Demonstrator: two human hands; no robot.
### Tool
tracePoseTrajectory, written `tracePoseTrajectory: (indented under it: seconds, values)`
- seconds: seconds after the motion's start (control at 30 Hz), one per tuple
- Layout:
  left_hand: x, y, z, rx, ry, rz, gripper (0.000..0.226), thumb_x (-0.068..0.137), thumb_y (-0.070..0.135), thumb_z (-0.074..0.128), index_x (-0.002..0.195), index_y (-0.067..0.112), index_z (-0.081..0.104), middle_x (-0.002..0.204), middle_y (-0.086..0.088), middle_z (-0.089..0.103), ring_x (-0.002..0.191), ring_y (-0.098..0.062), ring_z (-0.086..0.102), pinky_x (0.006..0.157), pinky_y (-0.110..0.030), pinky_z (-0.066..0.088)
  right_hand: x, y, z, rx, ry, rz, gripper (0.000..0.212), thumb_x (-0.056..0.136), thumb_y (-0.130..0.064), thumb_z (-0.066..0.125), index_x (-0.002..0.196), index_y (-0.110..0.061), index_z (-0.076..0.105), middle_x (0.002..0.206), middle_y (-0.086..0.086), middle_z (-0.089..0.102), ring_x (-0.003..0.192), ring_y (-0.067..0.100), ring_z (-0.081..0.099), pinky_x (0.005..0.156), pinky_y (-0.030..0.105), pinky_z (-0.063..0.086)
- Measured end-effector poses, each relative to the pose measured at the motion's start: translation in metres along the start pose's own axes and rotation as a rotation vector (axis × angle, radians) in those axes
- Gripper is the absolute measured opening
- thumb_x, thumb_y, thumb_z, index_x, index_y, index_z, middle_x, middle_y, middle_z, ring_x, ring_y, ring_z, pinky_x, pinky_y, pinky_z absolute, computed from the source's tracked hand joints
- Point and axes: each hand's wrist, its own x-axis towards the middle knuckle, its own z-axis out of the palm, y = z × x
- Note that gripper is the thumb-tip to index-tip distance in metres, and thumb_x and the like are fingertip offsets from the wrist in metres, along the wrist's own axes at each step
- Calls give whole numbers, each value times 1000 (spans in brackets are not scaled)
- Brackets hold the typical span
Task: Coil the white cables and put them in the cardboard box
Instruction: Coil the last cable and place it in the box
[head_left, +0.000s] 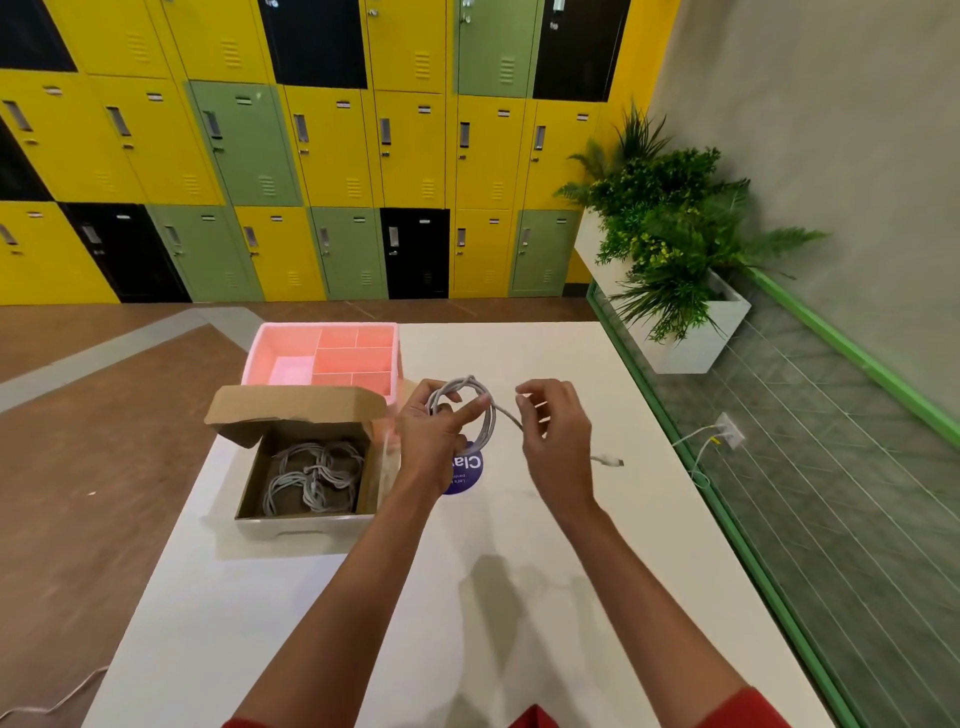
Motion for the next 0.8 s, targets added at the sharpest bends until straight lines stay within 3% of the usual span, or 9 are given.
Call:
tracePoseTrajectory:
  seconds: [0.1, 0.17, 0.37, 0.53, 0.67, 0.73, 0.8]
  values:
    - [-1, 0, 1, 18, 35, 26, 29, 68, 10, 83, 75, 18, 56, 60, -3, 44, 57, -26, 41, 54, -33, 41, -5, -3, 8, 61, 7, 59, 9, 94, -14, 60, 100, -8, 63, 94, 1, 60, 74, 8, 59, 64, 14, 49]
    - [-1, 2, -1, 22, 36, 38, 29, 69, 9, 82, 76, 17, 55, 58, -1, 42, 58, -25, 38, 54, -33, 40, -6, 1, 10, 64, -33, 106, 7, 91, -14, 64, 93, -8, 66, 90, 1, 62, 73, 6, 59, 64, 12, 48]
    - [-4, 5, 1, 26, 7, 61, 27, 70, 13, 83, 73, 21, 57, 62, -4, 44, 67, -30, 38, 58, -39, 41, -4, -3, 12, 129, -91, 252, 10, 92, -8, 60, 87, -8, 68, 79, 4, 67, 62, 11, 65, 59, 22, 53]
    - [-5, 12, 6, 103, 48, 112, 26, 73, 12, 81, 75, 19, 56, 67, -4, 50, 66, -26, 42, 54, -32, 42, -12, -10, 14, 195, -68, 317, 16, 94, -21, 59, 92, -8, 68, 84, 4, 70, 72, 10, 70, 64, 16, 55]
    - [-7, 12, 7, 57, -3, 79, 19, 83, 25, 72, 76, 16, 56, 60, 2, 48, 46, -9, 39, 41, -20, 34, -10, -8, 14, 209, -80, 381, 12, 90, -20, 66, 89, -9, 71, 84, 2, 73, 77, 13, 70, 74, 25, 58]
    - [-6, 12, 8, 6, -42, 52, 21, 89, 31, 63, 77, 16, 54, 53, 7, 39, 40, -6, 28, 37, -17, 26, -10, -11, 14, 209, -87, 398, 13, 90, -19, 66, 93, -8, 73, 85, 2, 74, 78, 11, 70, 74, 18, 56]
    - [-6, 11, 9, 2, -82, 49, 21, 94, 32, 55, 82, 15, 54, 53, 12, 45, 39, -5, 24, 36, -17, 24, -10, -15, 15, 223, -94, 411, 13, 88, -19, 69, 94, -8, 73, 84, 1, 74, 75, 8, 69, 67, 9, 50]
